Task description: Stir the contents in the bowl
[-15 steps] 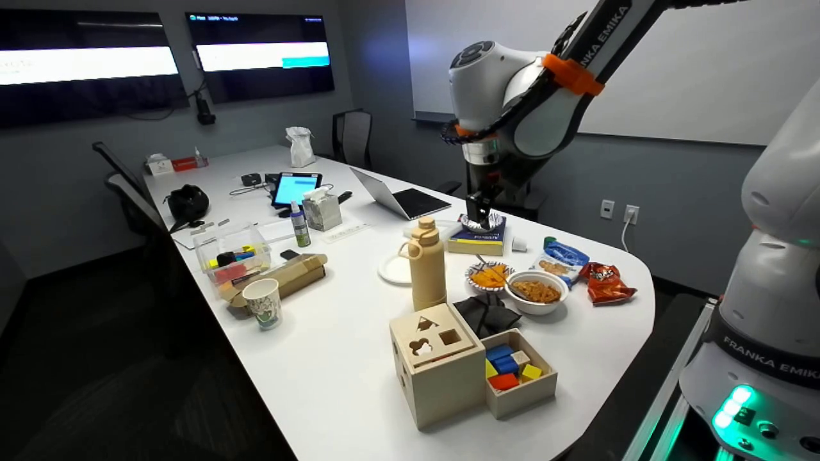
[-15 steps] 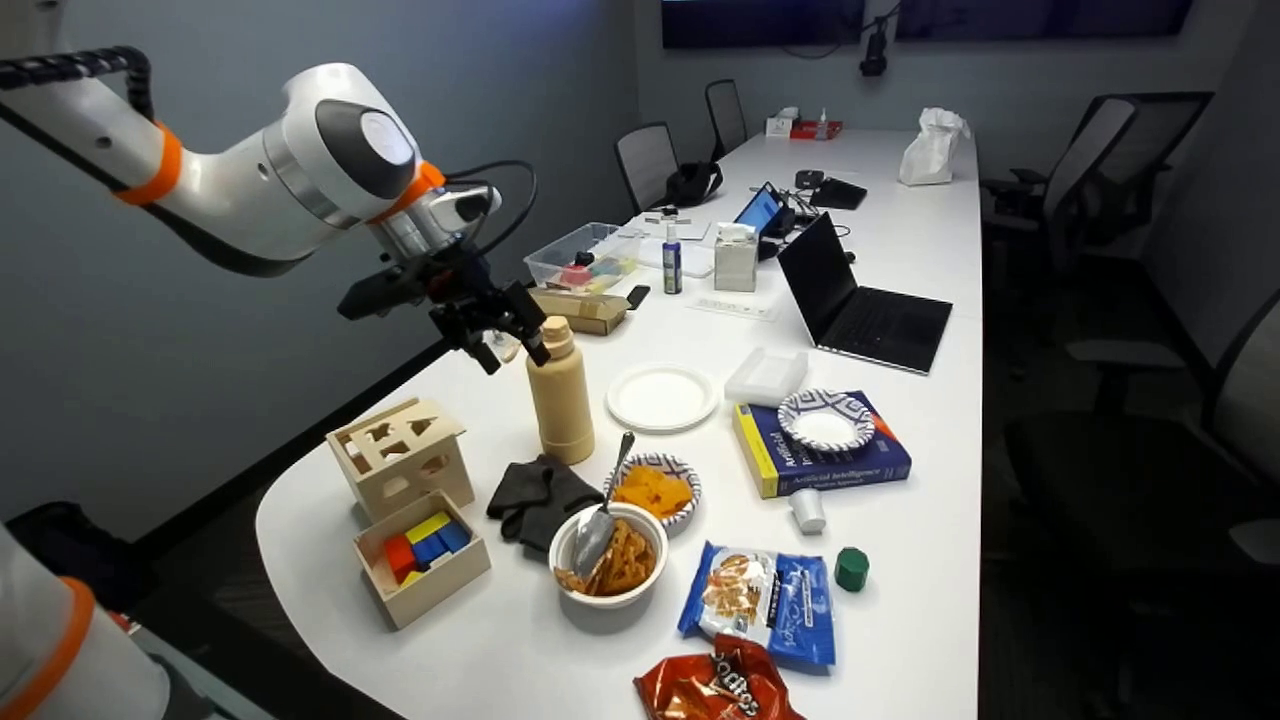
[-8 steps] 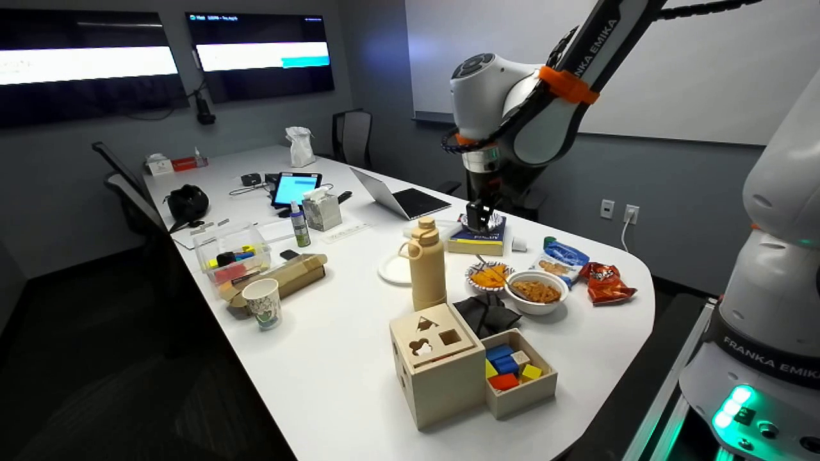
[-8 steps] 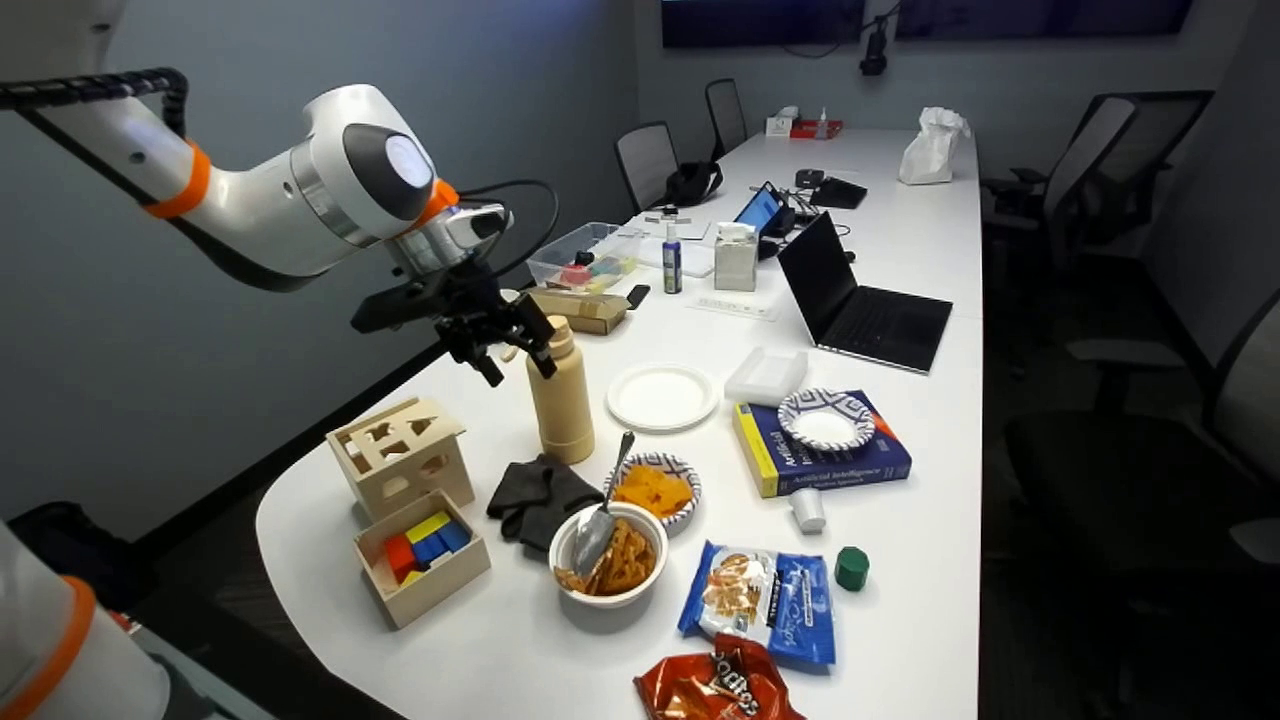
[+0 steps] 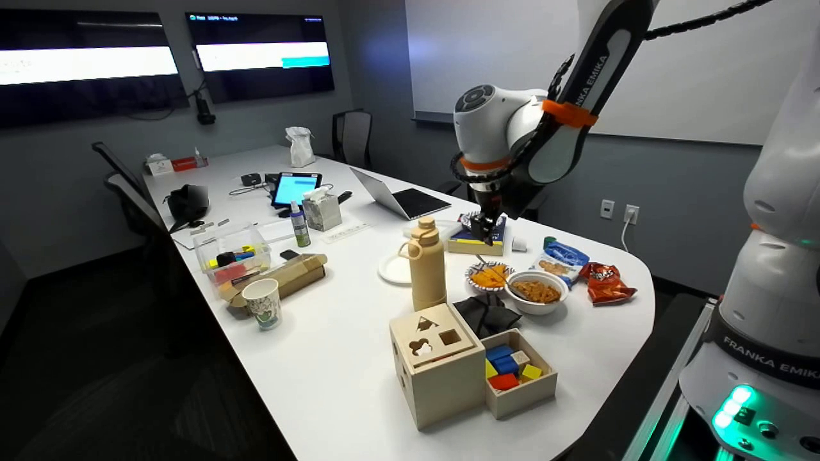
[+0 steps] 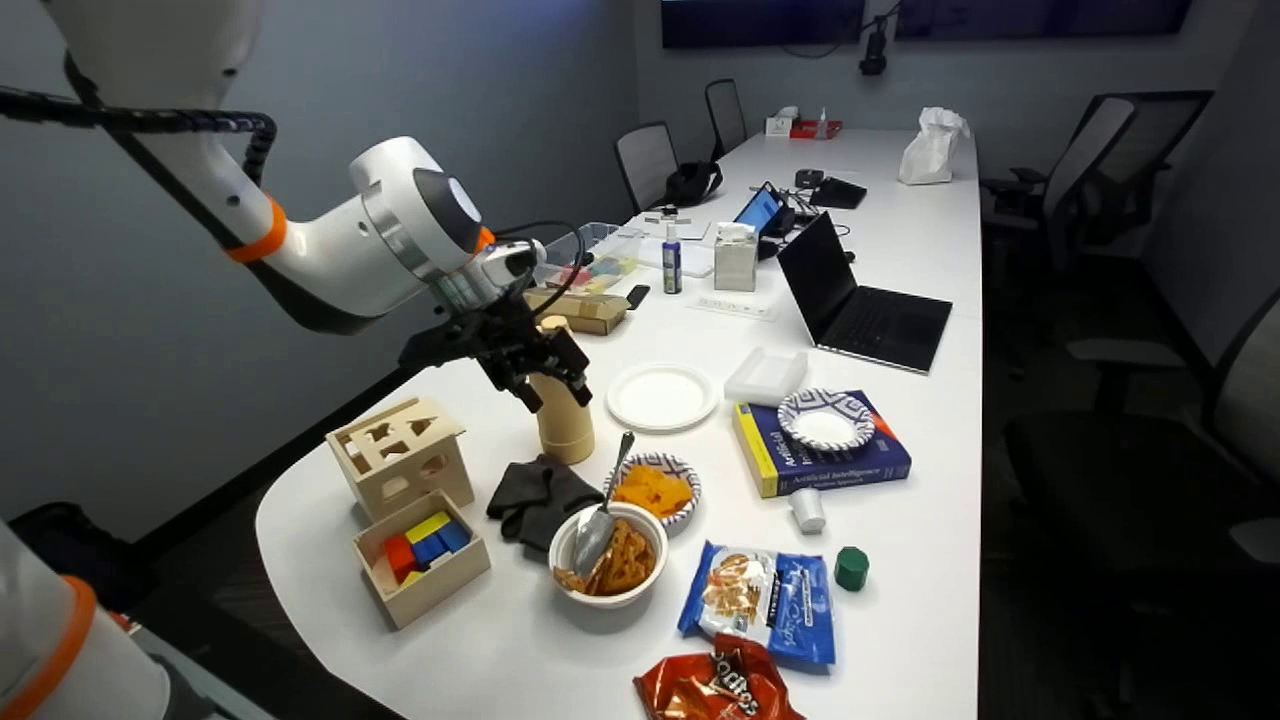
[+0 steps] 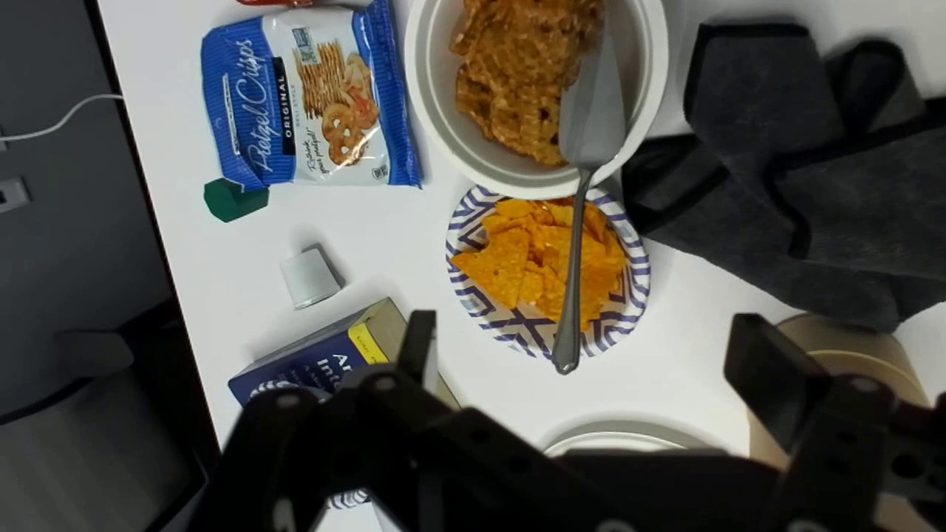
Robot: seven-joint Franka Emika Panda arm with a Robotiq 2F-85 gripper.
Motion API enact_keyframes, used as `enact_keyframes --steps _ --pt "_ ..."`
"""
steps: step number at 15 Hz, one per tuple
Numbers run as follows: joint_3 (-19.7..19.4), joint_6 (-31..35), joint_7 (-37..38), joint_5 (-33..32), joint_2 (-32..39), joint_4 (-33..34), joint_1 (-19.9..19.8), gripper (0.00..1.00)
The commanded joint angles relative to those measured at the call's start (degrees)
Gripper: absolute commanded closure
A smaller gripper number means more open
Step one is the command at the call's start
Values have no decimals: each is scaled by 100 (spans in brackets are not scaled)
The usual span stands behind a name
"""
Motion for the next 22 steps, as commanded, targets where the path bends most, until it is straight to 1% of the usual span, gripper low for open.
enact_keyframes --steps 1,5,10,11,12,15,19,22 --pt "-70 154 954 -1005 792 511 -10 0" --pt "-118 -30 1637 -1688 1441 1006 100 0" --pt "-207 -192 2045 -2133 2199 1630 130 0" --pt "-226 -228 2088 -2184 2319 1728 132 0" --pt "-536 -179 2067 -2100 2416 1815 431 0" --pt "-777 -155 2154 -2225 2730 2065 620 0" --pt "-980 -122 2245 -2339 3081 2323 780 0" --pt "-1050 -95 2279 -2366 3278 2463 803 0"
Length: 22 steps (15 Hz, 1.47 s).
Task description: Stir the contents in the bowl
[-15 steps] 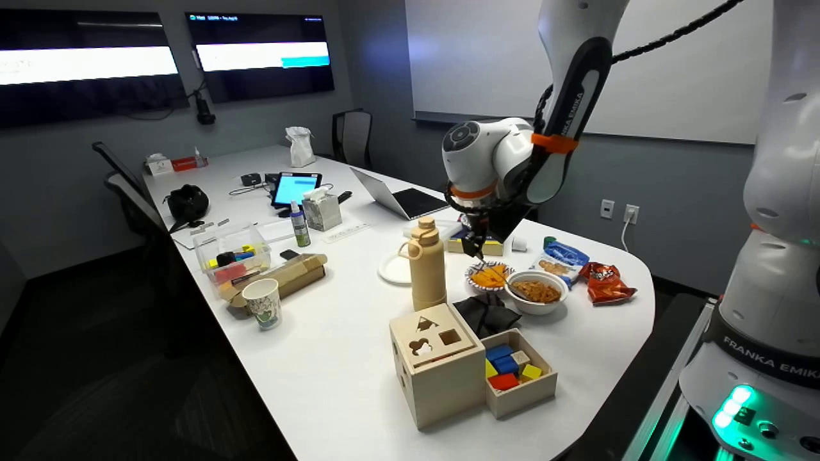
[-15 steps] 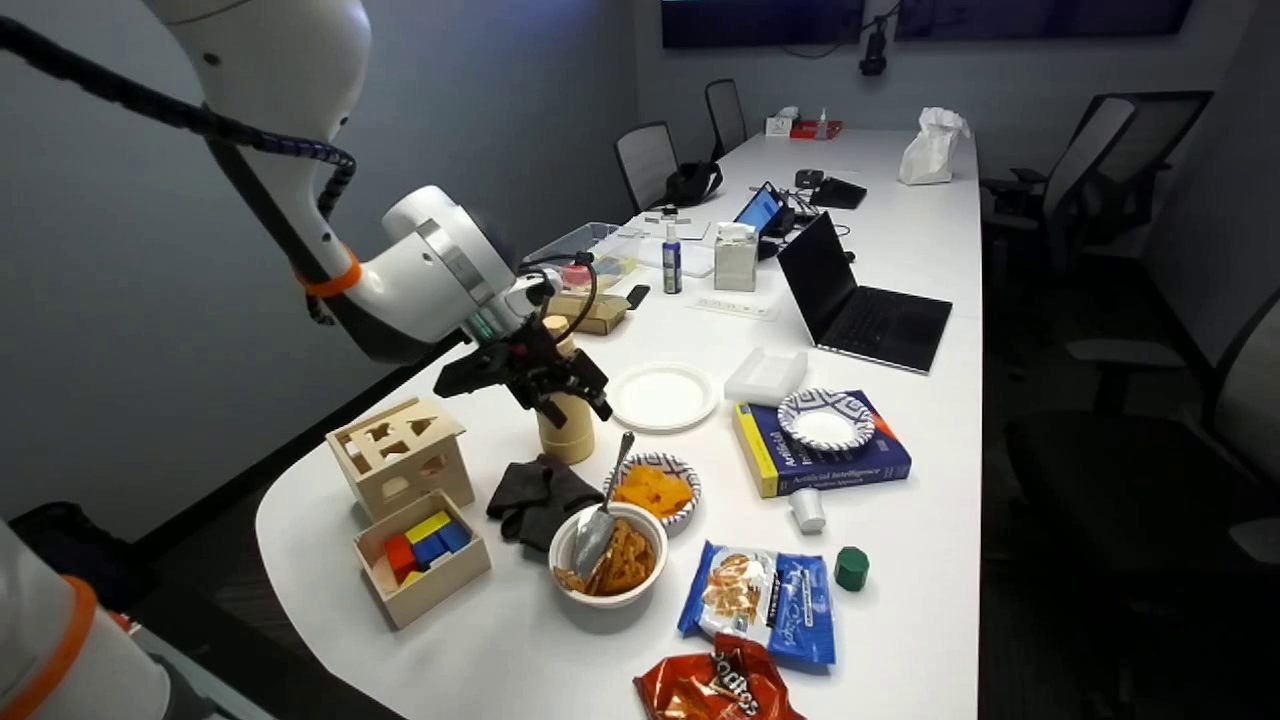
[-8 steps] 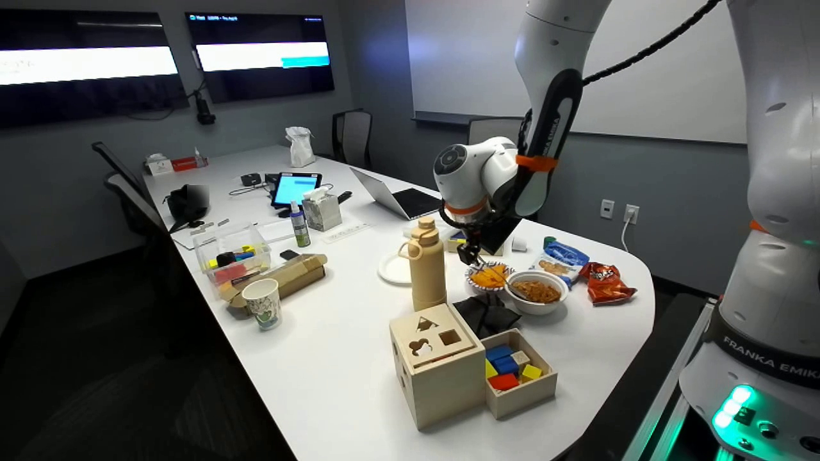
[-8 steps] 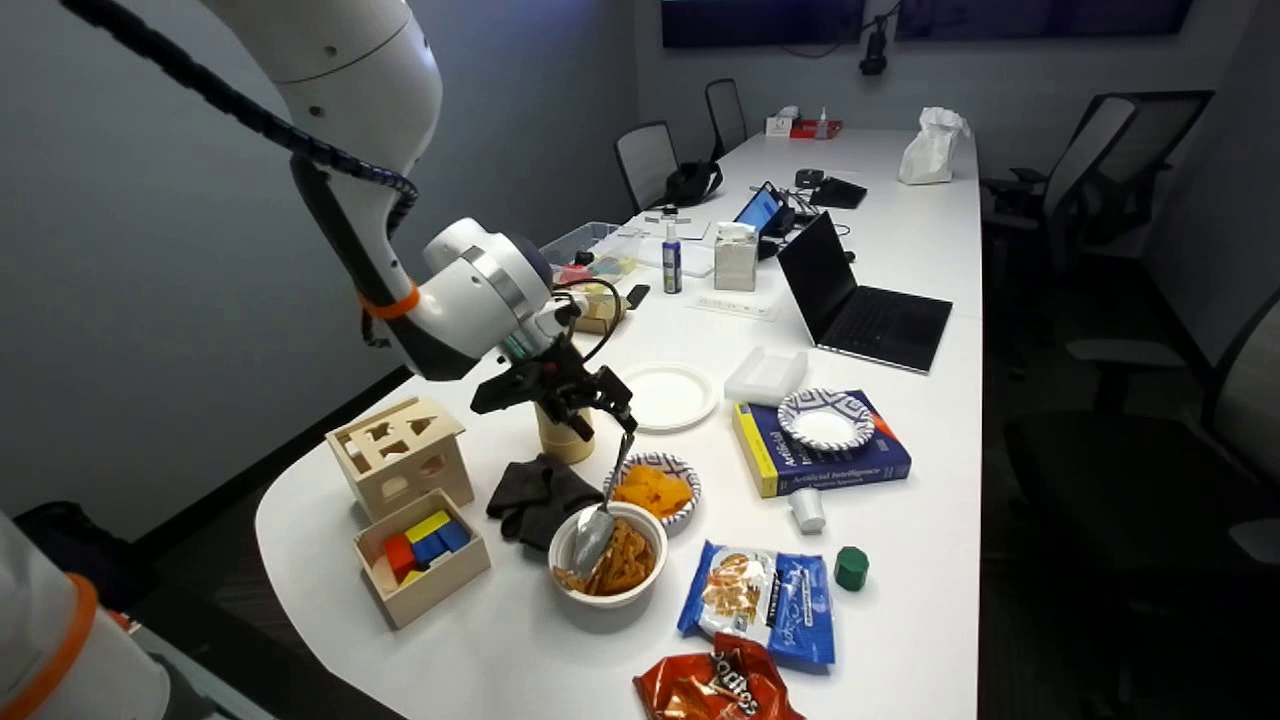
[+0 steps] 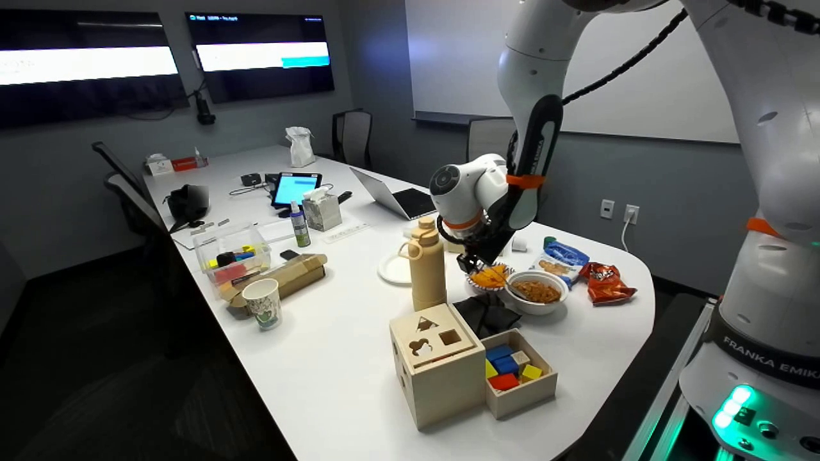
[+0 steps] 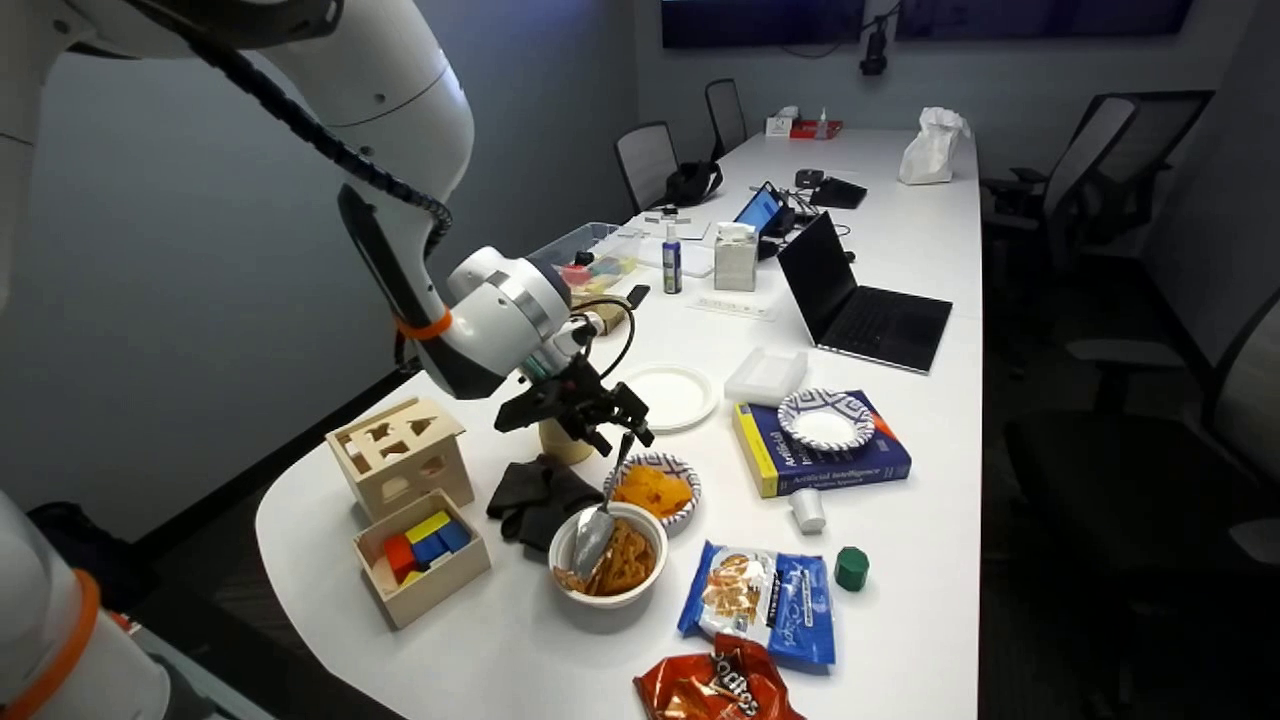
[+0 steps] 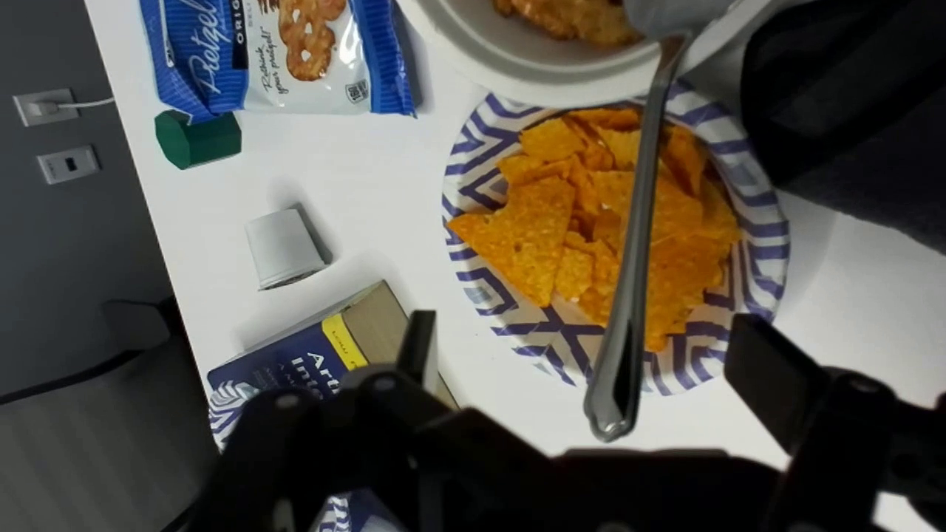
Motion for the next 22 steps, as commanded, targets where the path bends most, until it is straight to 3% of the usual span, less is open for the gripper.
enact_keyframes --steps 1,3,4,5,14,16,22 --pt "-157 17 264 -246 297 268 117 0" --pt "-189 19 312 -278 351 306 122 0" --pt "-207 29 348 -304 368 320 117 25" --pt "-217 41 369 -327 375 327 115 26" --pt "-189 62 544 -566 399 338 120 96" --pt "-174 78 577 -615 389 327 123 100" --pt "-134 159 630 -743 282 228 98 99"
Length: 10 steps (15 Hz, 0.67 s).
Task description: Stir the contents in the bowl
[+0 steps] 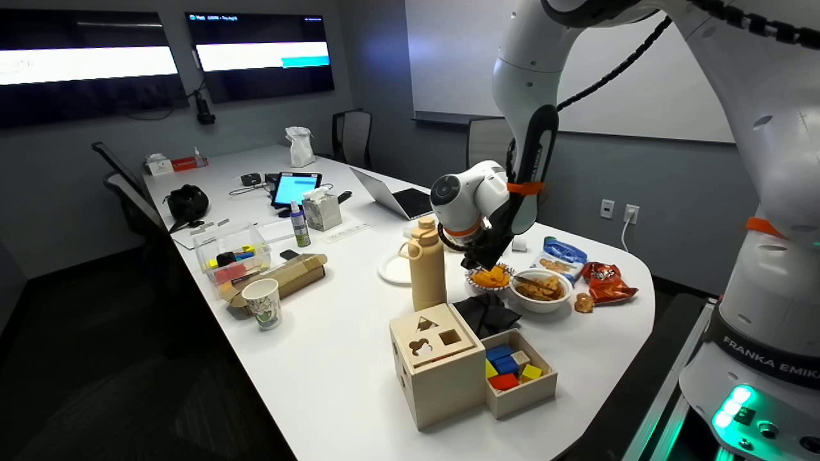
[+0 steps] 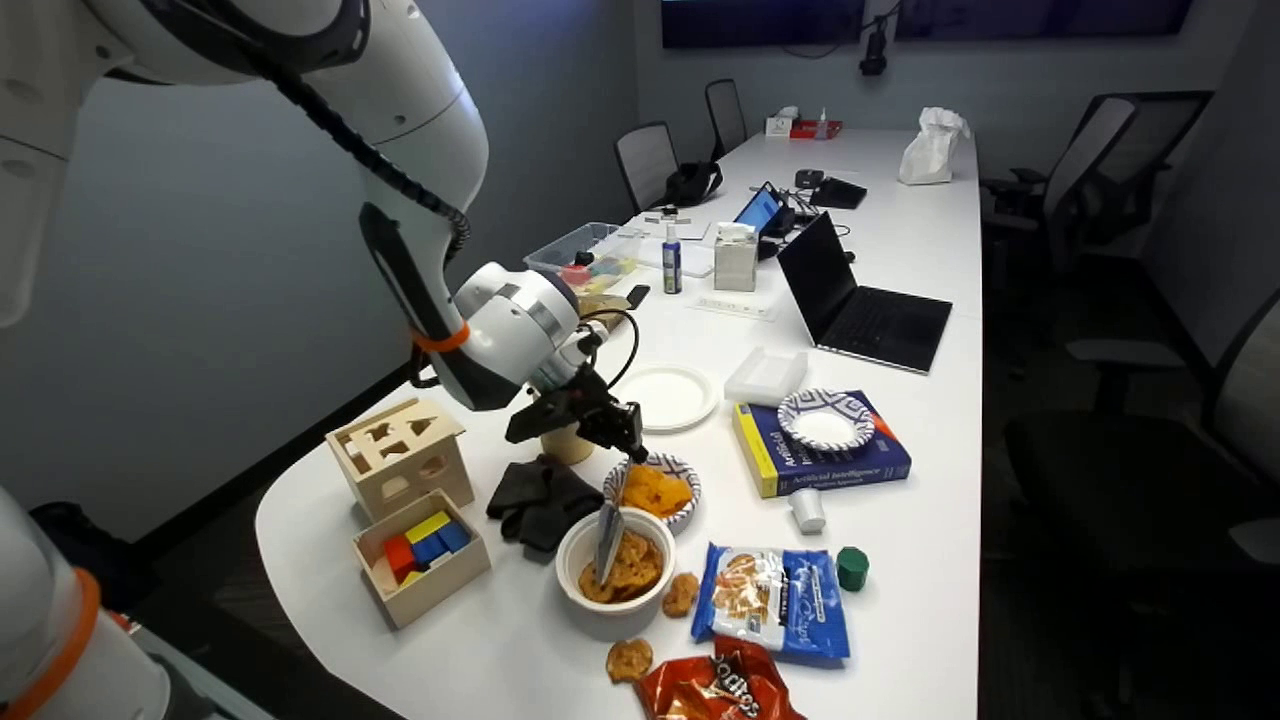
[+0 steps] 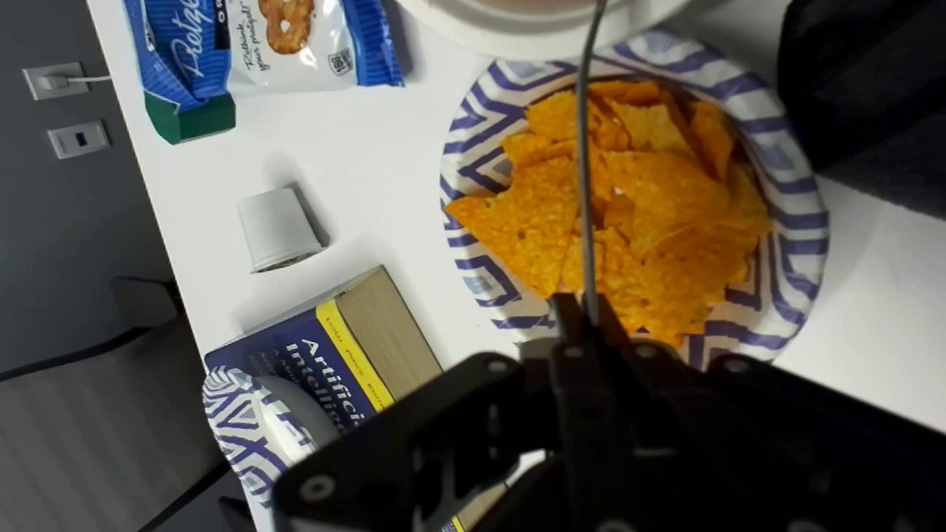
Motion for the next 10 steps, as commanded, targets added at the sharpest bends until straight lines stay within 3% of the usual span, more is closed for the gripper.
enact_keyframes --steps 1,10 --pt "0 171 230 -267 -84 -66 -8 99" --pt "-203 1914 292 -706 -689 -748 -377 99"
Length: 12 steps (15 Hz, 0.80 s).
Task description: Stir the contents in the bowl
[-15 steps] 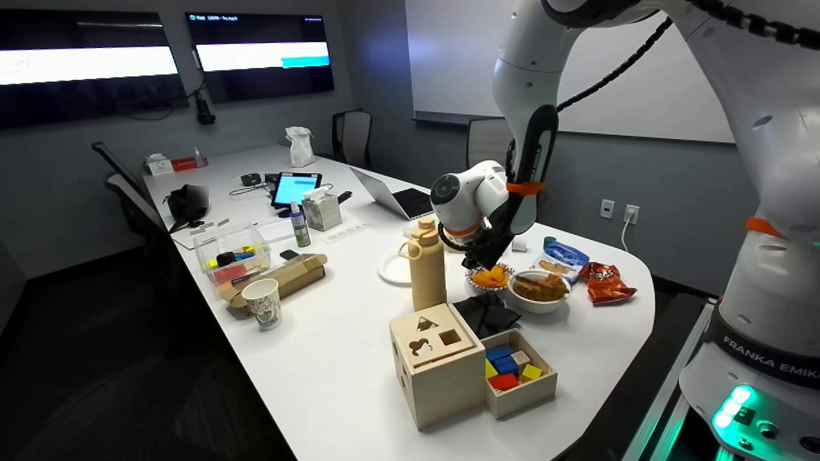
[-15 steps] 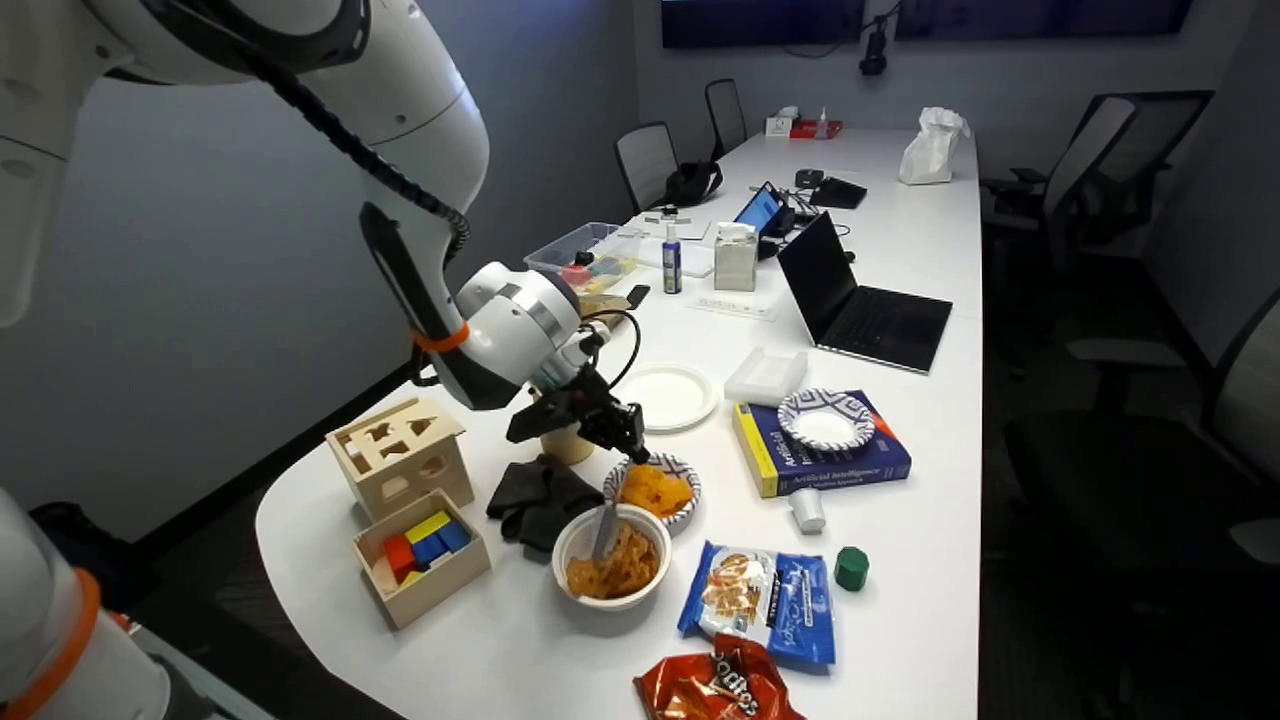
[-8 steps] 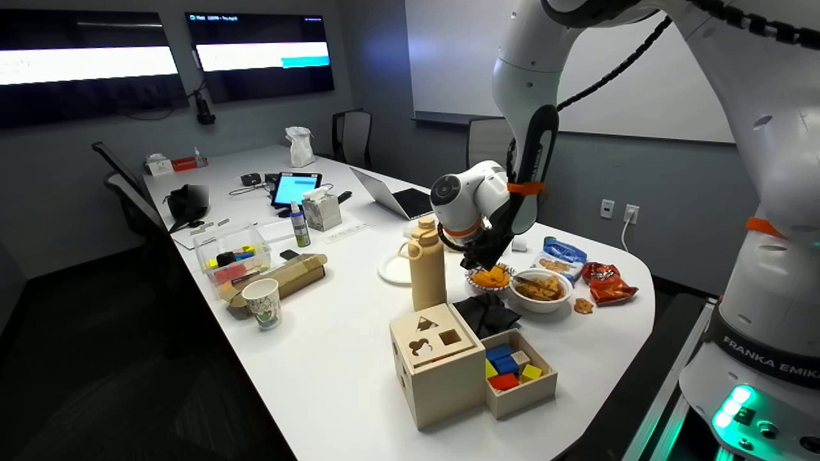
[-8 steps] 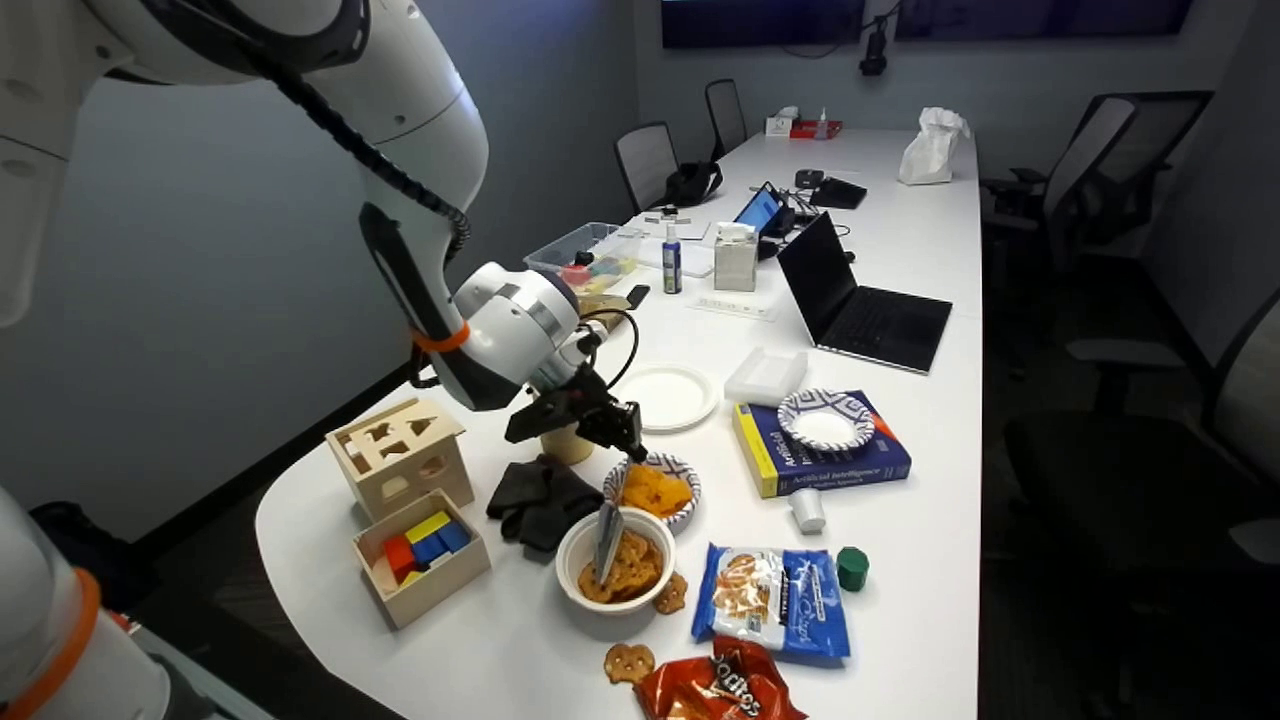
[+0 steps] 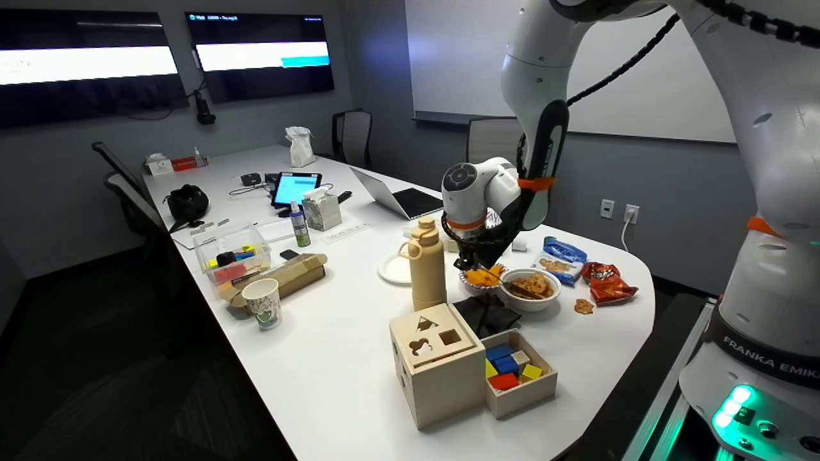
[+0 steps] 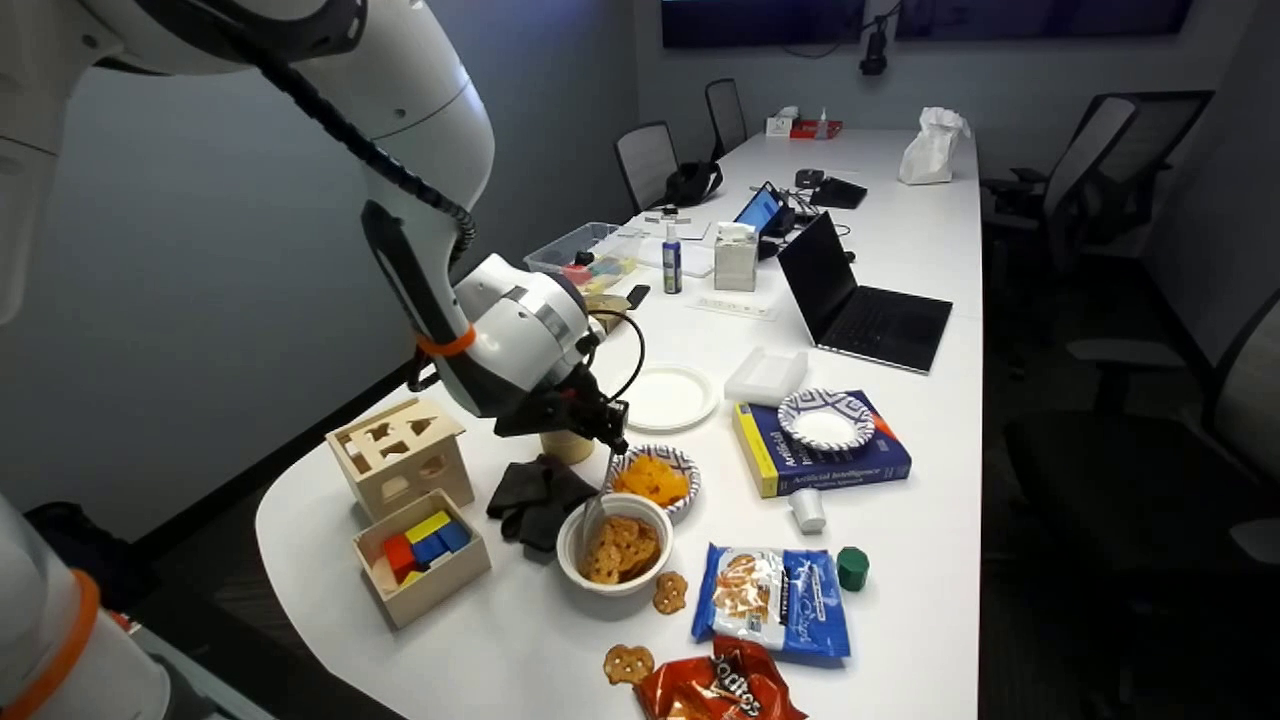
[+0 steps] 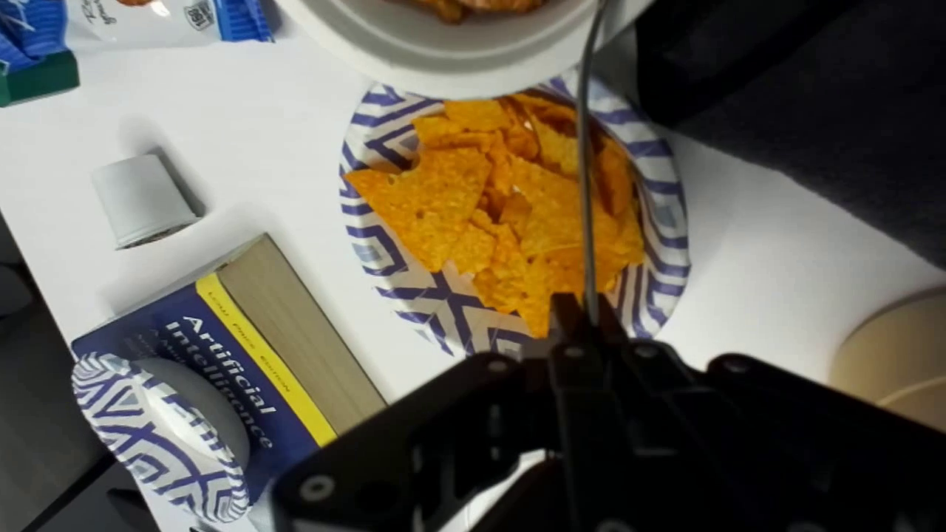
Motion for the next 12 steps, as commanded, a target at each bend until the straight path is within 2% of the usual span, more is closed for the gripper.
enact_keyframes --steps 1,4,8,12 --pt "-231 757 364 -565 -652 -643 -237 99" --pt "-552 1469 811 -1251 -999 -873 -459 99" --pt "-767 2705 1232 -2380 -1149 -639 -1030 99" --pt "-532 3554 832 -2431 -1203 -491 -1712 99"
